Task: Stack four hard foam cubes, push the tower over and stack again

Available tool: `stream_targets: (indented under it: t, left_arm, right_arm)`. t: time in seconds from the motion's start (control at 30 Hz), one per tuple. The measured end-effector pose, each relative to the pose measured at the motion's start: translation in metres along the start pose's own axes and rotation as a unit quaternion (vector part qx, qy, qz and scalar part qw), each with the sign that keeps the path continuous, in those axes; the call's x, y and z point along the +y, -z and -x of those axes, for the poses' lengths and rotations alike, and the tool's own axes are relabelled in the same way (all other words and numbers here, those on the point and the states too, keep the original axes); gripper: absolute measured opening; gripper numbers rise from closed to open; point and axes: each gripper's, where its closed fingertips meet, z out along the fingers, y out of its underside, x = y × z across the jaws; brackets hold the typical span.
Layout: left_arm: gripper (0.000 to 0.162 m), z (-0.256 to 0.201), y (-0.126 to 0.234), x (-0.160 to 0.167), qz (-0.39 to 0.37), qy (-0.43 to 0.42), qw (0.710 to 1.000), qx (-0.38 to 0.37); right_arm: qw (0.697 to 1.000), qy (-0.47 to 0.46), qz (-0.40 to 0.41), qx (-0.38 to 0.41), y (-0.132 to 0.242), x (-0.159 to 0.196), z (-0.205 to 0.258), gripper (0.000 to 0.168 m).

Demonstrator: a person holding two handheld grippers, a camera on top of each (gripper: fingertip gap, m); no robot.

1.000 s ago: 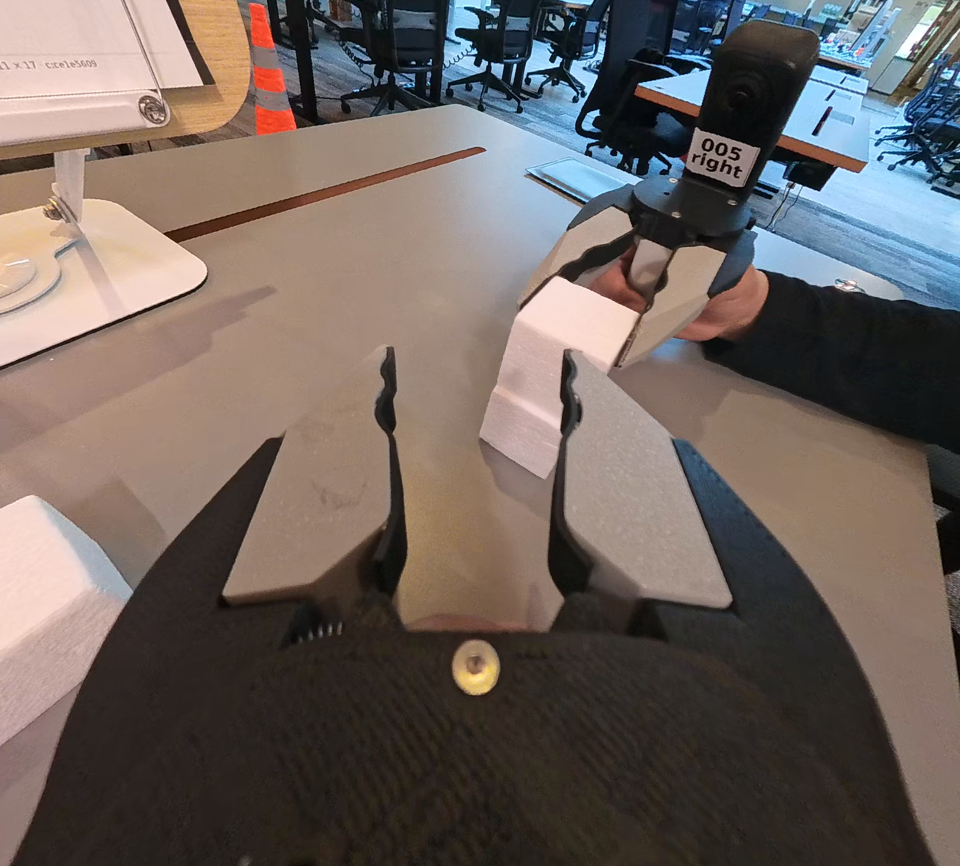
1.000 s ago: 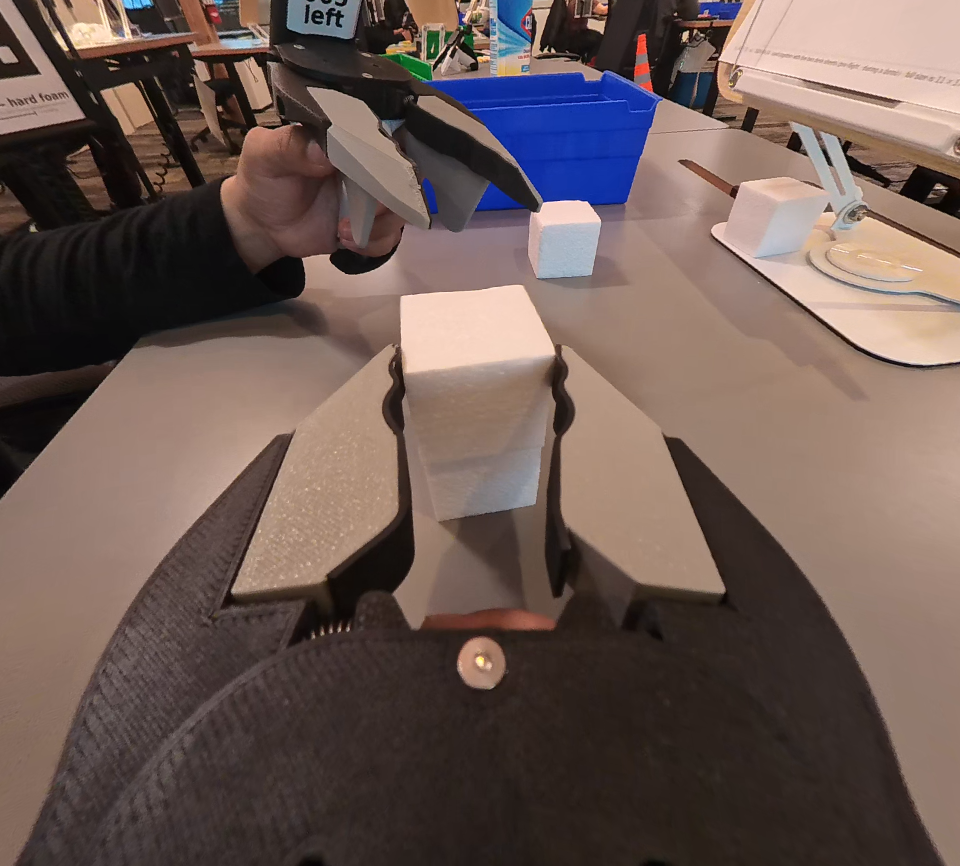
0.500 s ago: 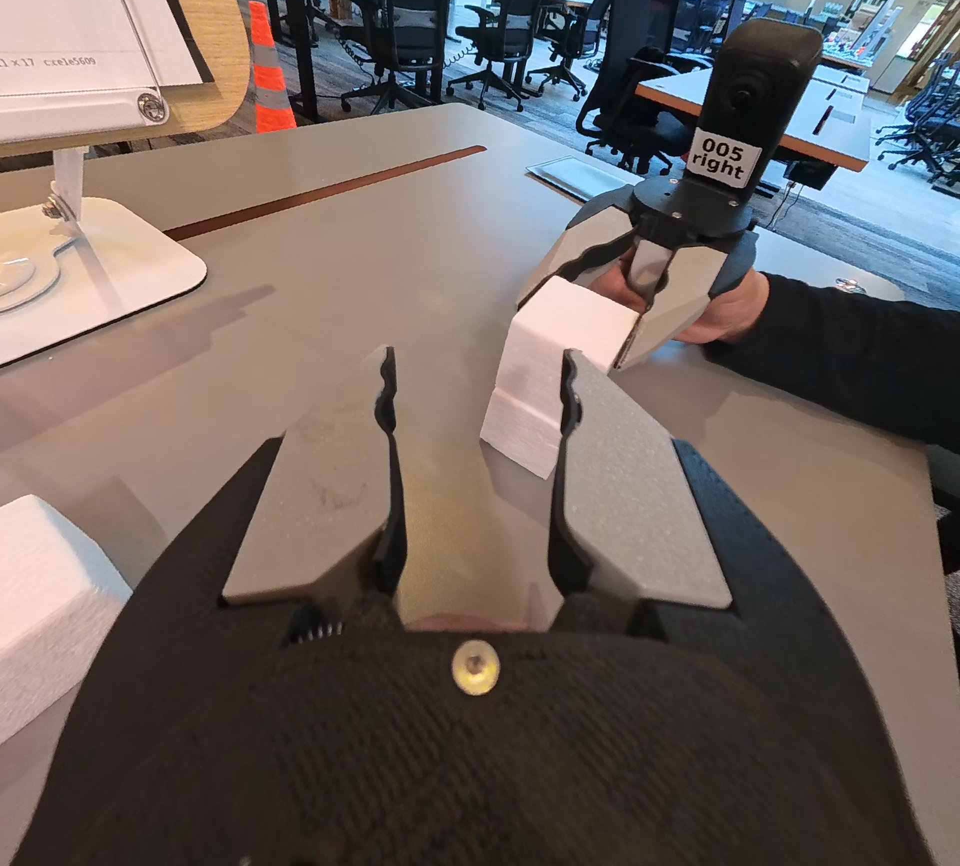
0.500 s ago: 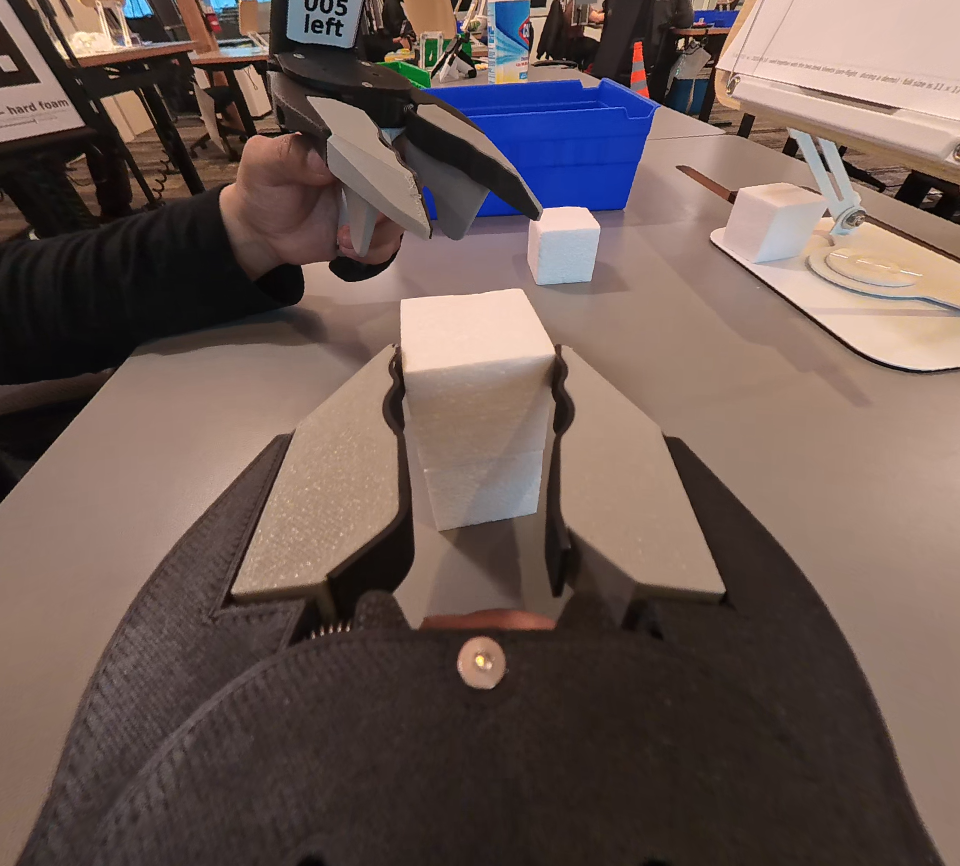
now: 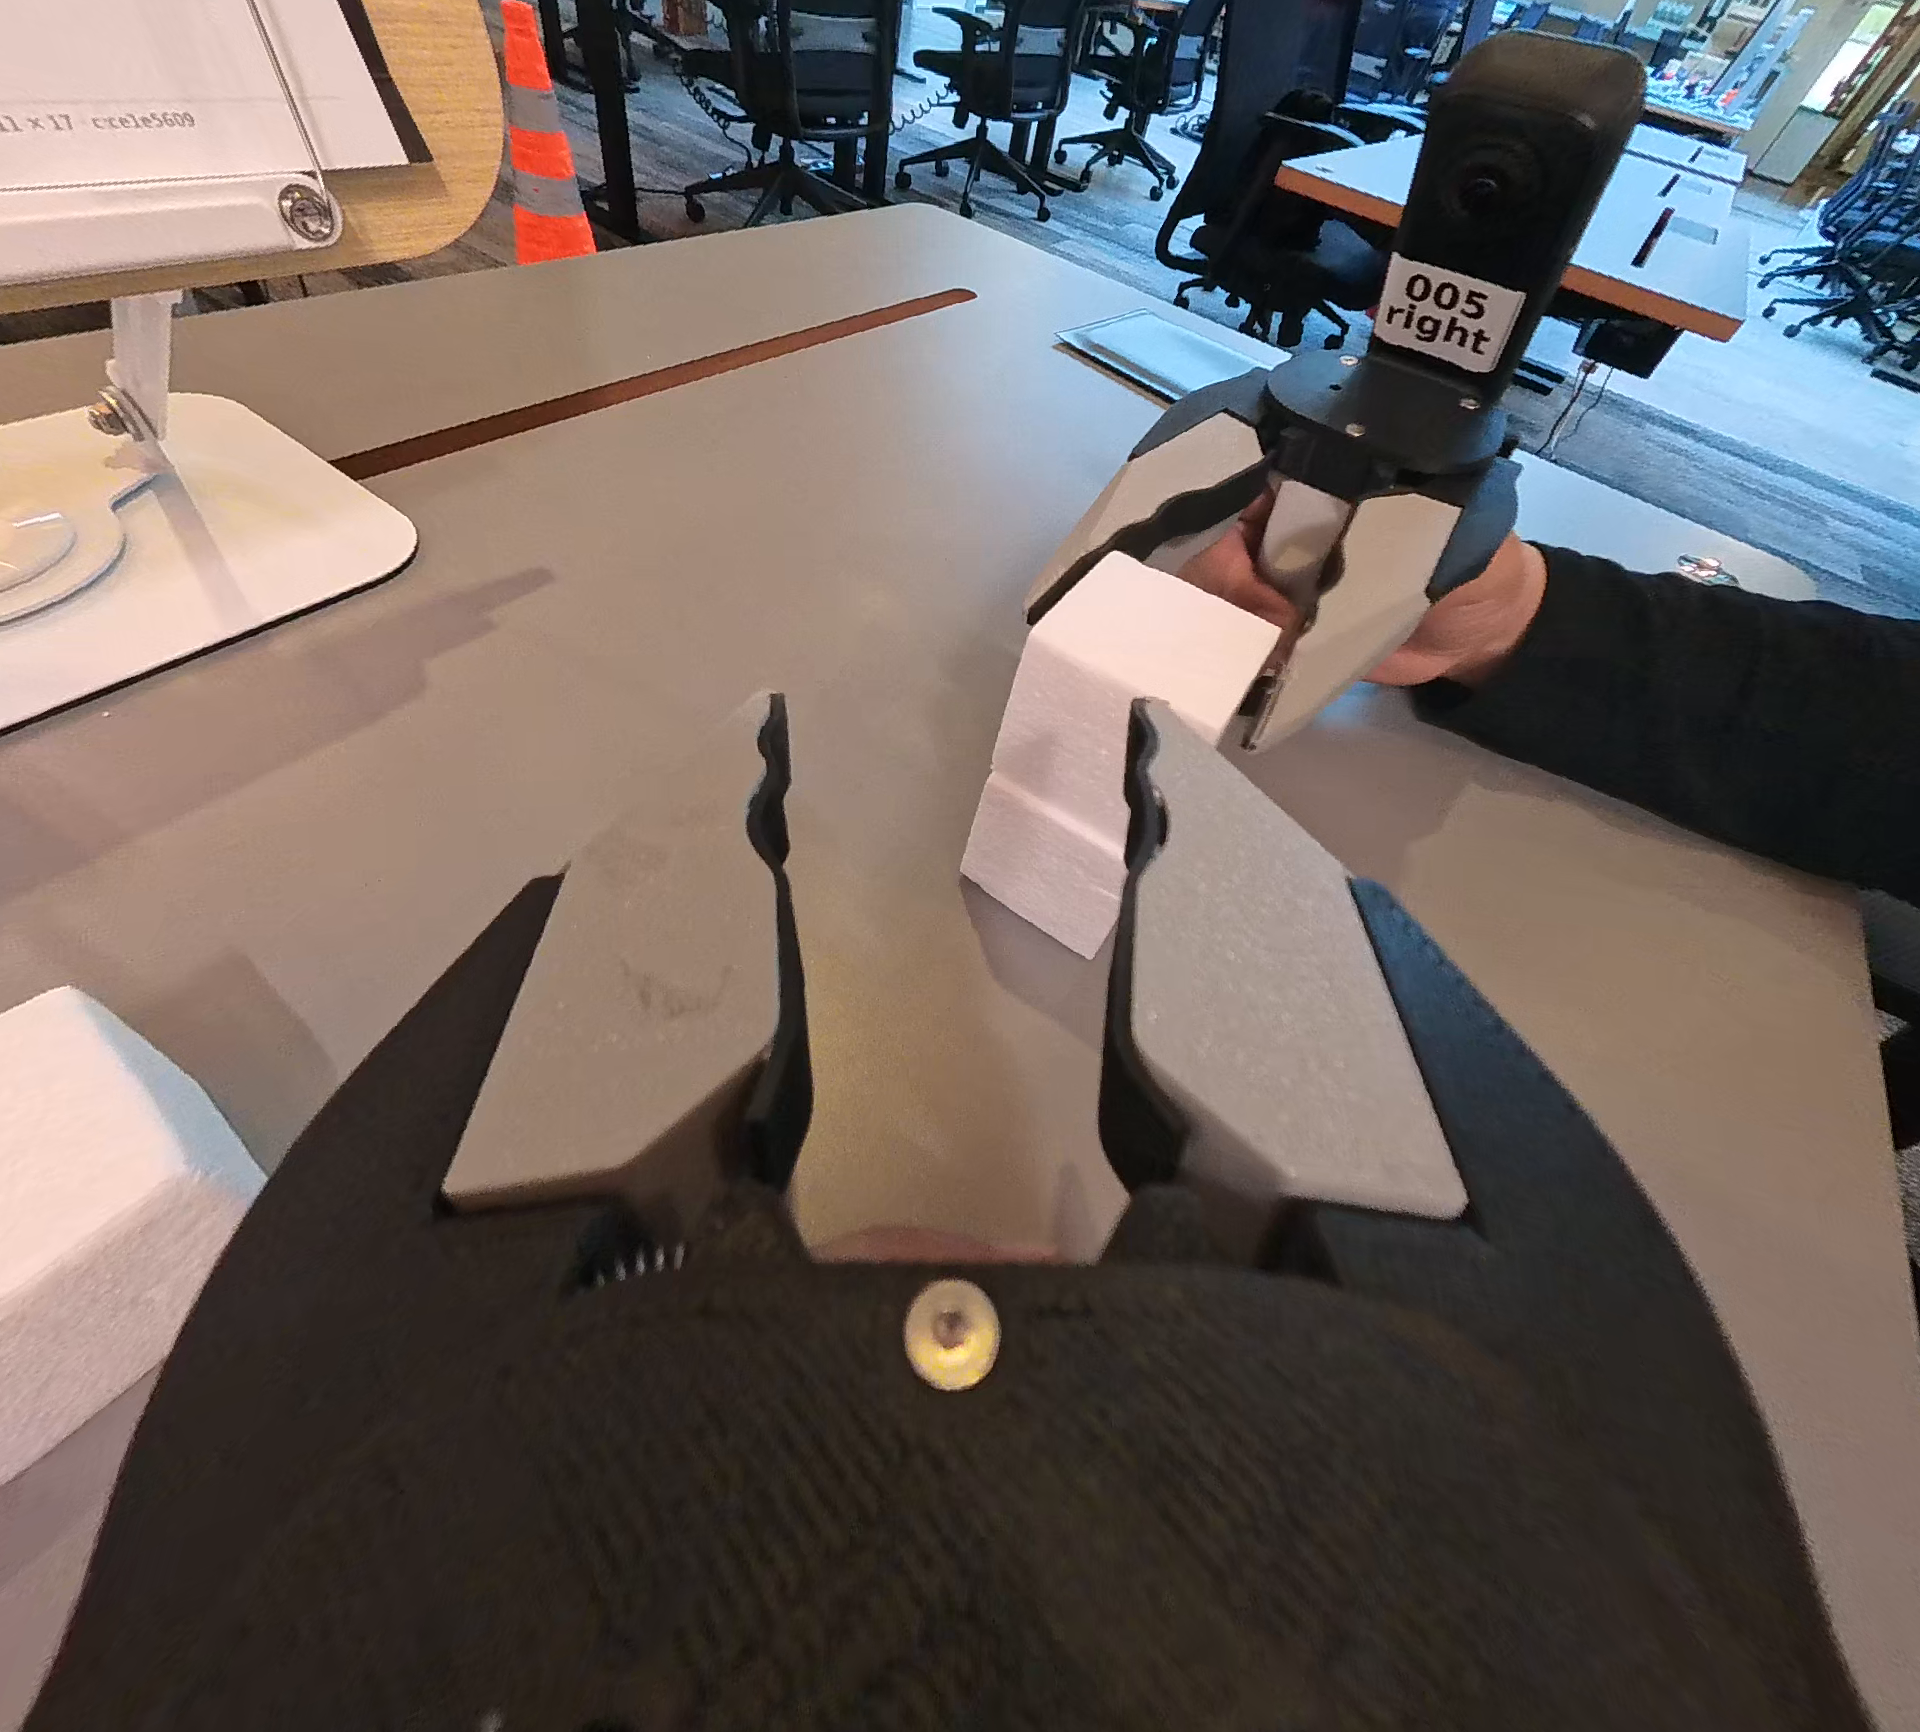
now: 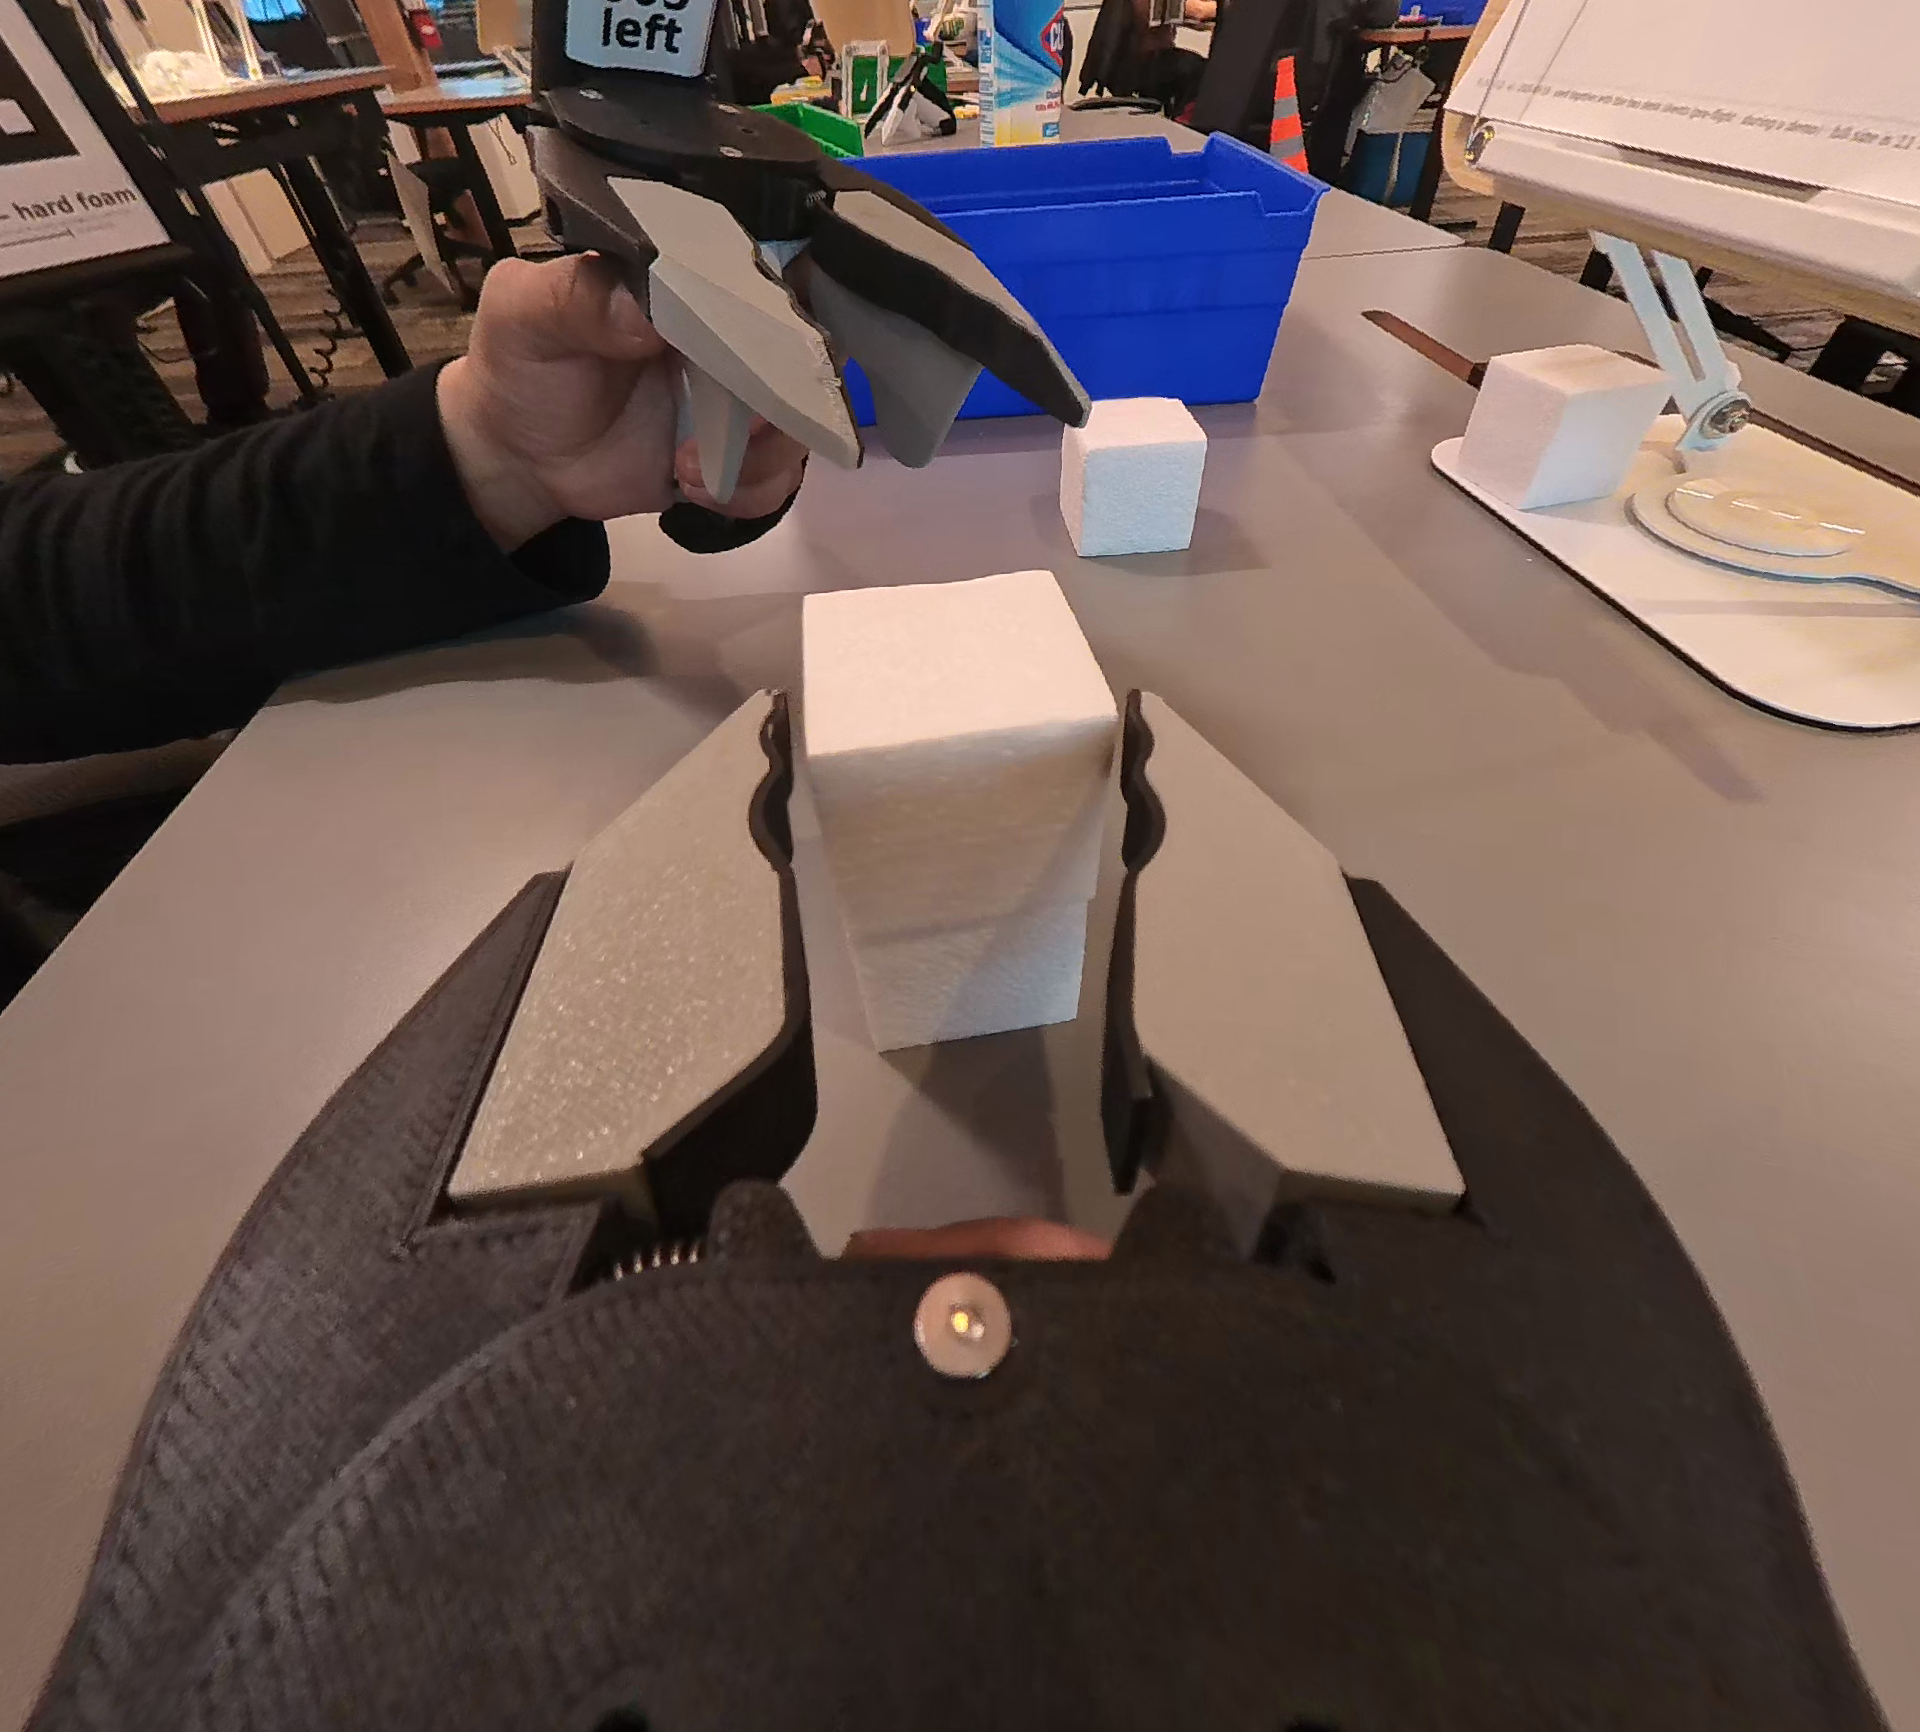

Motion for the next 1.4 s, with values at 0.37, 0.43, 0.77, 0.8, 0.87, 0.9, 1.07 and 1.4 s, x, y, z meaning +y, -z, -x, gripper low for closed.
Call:
stream_targets:
  t: [0.37,0.43,0.77,0.8,0.87,0.9,1.07,1.4]
  left_arm:
    - [0.071,0.031,0.014,-0.010,-0.031,0.016,0.996,-0.083]
    - [0.072,0.047,0.021,-0.011,-0.036,0.019,0.991,-0.130]
    - [0.074,0.120,0.062,0.014,0.003,0.068,0.943,-0.325]
    - [0.074,0.123,0.063,0.017,0.007,0.072,0.942,-0.328]
    - [0.074,0.128,0.063,0.023,0.019,0.075,0.938,-0.338]
    - [0.074,0.132,0.063,0.027,0.028,0.073,0.935,-0.346]
    - [0.075,0.152,0.064,0.046,0.068,0.071,0.918,-0.384]
    - [0.059,0.170,0.051,0.085,0.152,0.122,0.910,-0.367]
  right_arm:
    - [0.997,-0.027,-0.071,0.007,0.019,-0.023,-0.008,0.074]
    - [0.996,-0.031,-0.082,0.018,0.023,-0.025,-0.013,0.073]
    - [0.991,-0.051,-0.111,0.050,0.036,-0.030,-0.029,0.073]
    - [0.991,-0.052,-0.110,0.050,0.035,-0.030,-0.028,0.073]
    - [0.992,-0.052,-0.108,0.047,0.035,-0.029,-0.027,0.073]
    - [0.992,-0.052,-0.107,0.046,0.034,-0.029,-0.026,0.073]
    - [0.993,-0.050,-0.102,0.041,0.031,-0.028,-0.022,0.073]
    - [0.992,-0.049,-0.105,0.042,0.033,-0.030,-0.020,0.073]
